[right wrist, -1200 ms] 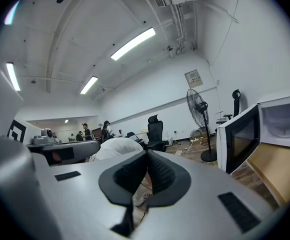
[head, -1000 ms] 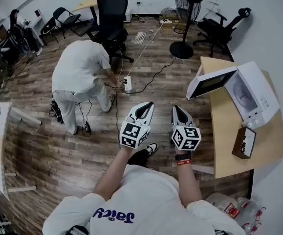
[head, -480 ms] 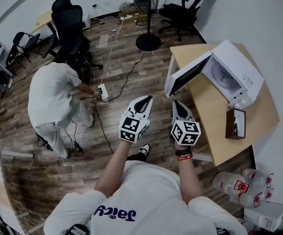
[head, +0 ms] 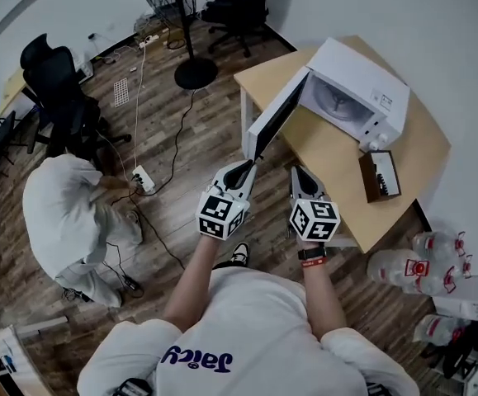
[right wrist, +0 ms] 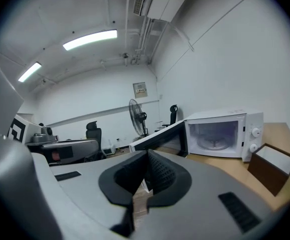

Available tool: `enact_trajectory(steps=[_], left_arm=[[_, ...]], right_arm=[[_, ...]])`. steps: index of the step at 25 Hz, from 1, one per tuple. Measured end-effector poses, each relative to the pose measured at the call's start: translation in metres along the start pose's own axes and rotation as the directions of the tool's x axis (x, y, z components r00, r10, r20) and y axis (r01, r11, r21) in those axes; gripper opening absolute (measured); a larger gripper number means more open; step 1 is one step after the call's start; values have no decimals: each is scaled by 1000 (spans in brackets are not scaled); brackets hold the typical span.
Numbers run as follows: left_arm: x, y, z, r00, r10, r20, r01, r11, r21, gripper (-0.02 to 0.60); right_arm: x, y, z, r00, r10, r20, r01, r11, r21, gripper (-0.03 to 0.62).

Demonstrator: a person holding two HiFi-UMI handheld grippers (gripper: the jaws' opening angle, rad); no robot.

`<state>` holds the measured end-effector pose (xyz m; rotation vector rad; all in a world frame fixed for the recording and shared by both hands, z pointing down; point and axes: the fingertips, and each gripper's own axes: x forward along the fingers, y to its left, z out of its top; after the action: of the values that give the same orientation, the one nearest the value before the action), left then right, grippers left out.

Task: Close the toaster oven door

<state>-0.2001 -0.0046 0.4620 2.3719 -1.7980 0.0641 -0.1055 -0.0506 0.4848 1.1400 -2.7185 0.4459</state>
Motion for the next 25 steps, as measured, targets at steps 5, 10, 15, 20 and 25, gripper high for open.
enact_trajectory(steps=[5,10,15,20,25], left_arm=[[31,-23,12,990,-144,4,144,989,23,25],[52,-37,12,968,-252,-2,252,967,27,26],[77,-57,8,945,-327,-25,327,945,24,26],[100,-75,8,927,-371,-47,373,927,34,26],[121,-87,0,911,-405,-79,408,912,31,26]], right_arm=[[-5,-22,7,994,-105,31,104,994,24,-2],[-14,-36,9,976,-208,59,206,977,48,-2],[-26,-59,5,958,-281,54,277,957,82,-2],[-31,-80,5,952,-302,52,294,947,127,-2],[-28,-103,10,952,-304,45,296,947,126,-2]])
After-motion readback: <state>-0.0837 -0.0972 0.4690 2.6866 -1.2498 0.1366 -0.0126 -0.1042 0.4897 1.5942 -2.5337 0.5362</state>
